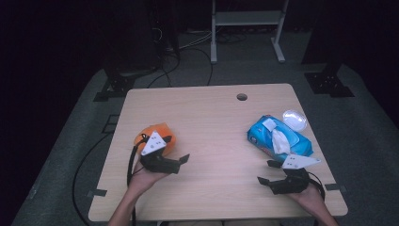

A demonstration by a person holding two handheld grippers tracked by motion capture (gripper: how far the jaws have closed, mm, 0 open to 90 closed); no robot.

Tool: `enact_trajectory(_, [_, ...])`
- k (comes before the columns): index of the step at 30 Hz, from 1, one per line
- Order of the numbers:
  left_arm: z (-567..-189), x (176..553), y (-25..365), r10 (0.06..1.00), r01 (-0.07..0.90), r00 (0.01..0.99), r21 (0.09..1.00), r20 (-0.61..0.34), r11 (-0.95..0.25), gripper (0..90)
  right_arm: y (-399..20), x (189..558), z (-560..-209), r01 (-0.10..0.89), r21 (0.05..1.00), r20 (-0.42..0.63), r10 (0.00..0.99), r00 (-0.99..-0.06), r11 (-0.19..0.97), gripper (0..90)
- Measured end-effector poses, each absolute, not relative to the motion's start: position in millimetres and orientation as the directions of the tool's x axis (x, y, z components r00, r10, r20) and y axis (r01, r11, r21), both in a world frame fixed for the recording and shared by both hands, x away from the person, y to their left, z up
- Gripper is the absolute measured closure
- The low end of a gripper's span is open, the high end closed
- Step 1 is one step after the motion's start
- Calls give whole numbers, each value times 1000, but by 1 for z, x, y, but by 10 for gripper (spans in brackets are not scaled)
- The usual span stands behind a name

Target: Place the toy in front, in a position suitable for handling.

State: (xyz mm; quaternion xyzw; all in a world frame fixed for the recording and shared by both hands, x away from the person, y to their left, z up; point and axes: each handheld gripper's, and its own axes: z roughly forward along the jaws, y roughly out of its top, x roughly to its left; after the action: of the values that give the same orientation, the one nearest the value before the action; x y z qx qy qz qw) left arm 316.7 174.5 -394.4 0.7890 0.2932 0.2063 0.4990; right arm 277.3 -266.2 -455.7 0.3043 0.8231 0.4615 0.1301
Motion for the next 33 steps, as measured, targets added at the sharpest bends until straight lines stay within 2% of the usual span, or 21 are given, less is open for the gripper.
enact_trajectory(6, [-383, 328, 214, 731, 260, 679, 913, 59, -315, 58, -264, 277, -456, 376, 839, 65, 614, -787, 394, 226])
enact_trajectory(8, [-384, 336, 233, 758, 282, 650, 914, 41, -291, 58, -264, 277, -456, 376, 836, 64, 610, -790, 399, 225])
enact_trajectory(12, [-389, 347, 248, 781, 311, 624, 908, 27, -280, 57, -262, 277, -456, 374, 836, 65, 604, -794, 402, 225])
enact_trajectory(28, [-419, 379, 260, 803, 447, 596, 838, -17, -313, 35, -261, 275, -455, 369, 835, 70, 587, -807, 409, 223])
enact_trajectory(33, [-428, 380, 265, 807, 469, 586, 843, -74, -263, 51, -261, 274, -455, 369, 835, 72, 584, -809, 408, 222])
